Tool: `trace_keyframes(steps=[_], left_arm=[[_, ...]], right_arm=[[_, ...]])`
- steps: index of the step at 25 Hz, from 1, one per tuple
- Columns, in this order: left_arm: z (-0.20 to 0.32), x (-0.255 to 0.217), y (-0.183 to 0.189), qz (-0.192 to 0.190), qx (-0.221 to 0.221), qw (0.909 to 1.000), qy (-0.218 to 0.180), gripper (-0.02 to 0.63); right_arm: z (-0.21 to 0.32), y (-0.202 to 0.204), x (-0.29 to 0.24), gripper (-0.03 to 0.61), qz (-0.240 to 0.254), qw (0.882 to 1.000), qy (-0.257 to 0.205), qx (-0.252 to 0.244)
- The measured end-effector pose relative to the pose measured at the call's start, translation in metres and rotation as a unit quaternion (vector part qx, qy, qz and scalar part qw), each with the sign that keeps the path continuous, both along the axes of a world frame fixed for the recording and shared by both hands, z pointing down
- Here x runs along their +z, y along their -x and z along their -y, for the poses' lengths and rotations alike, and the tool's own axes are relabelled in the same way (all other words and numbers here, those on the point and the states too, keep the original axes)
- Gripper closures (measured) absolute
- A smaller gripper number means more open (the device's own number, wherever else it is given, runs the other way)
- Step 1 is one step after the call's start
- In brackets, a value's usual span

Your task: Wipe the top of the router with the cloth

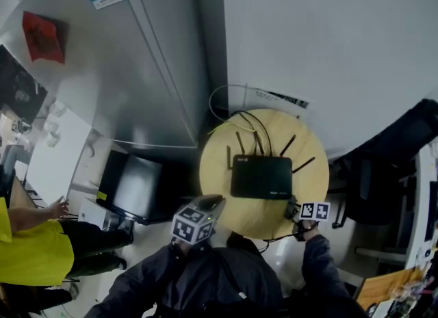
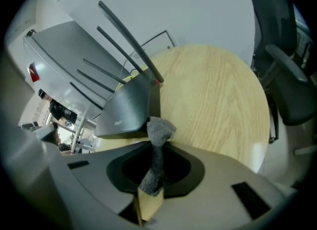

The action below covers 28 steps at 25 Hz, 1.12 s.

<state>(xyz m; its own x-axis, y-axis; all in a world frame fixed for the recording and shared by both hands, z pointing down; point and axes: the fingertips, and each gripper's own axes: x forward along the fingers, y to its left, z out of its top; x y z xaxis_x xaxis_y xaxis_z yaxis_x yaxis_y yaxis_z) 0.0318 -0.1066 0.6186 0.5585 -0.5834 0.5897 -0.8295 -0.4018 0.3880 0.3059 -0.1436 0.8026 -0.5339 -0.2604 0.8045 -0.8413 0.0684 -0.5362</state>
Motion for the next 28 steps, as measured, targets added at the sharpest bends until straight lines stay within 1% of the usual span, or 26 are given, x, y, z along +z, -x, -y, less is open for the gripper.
trace_keyframes(steps=[3, 6, 8, 11, 16, 20, 24, 28], left_arm=[[-0.004, -0.002, 0.009, 0.000, 0.001, 1.0000, -0.003, 0.588], [-0.008, -0.002, 0.017, 0.000, 0.000, 1.0000, -0.003, 0.588], [-0.010, -0.002, 0.022, -0.001, 0.000, 1.0000, -0.004, 0.588], [-0.013, -0.004, 0.031, -0.003, 0.000, 1.0000, -0.006, 0.588], [-0.018, -0.005, 0.049, -0.004, -0.002, 1.0000, -0.007, 0.588], [-0.021, -0.006, 0.064, -0.006, -0.004, 0.9999, -0.009, 0.588], [-0.025, -0.005, 0.081, -0.007, -0.003, 0.9999, -0.009, 0.588], [-0.026, -0.006, 0.098, -0.009, -0.004, 0.9999, -0.011, 0.588]], right_arm=[[0.000, 0.004, -0.003, 0.505, -0.011, 1.000, -0.001, 0.018], [-0.005, 0.014, -0.007, 0.505, -0.026, 1.000, -0.001, 0.014], [-0.009, 0.027, -0.004, 0.505, -0.020, 1.000, -0.001, 0.010], [-0.015, 0.053, -0.003, 0.505, -0.002, 1.000, -0.004, 0.006], [-0.024, 0.108, -0.006, 0.505, 0.013, 1.000, -0.006, -0.009], [-0.027, 0.151, -0.008, 0.505, 0.022, 1.000, -0.007, -0.016], [-0.034, 0.191, -0.008, 0.505, 0.028, 0.999, -0.005, -0.033], [-0.039, 0.219, -0.008, 0.505, 0.027, 0.999, -0.005, -0.047]])
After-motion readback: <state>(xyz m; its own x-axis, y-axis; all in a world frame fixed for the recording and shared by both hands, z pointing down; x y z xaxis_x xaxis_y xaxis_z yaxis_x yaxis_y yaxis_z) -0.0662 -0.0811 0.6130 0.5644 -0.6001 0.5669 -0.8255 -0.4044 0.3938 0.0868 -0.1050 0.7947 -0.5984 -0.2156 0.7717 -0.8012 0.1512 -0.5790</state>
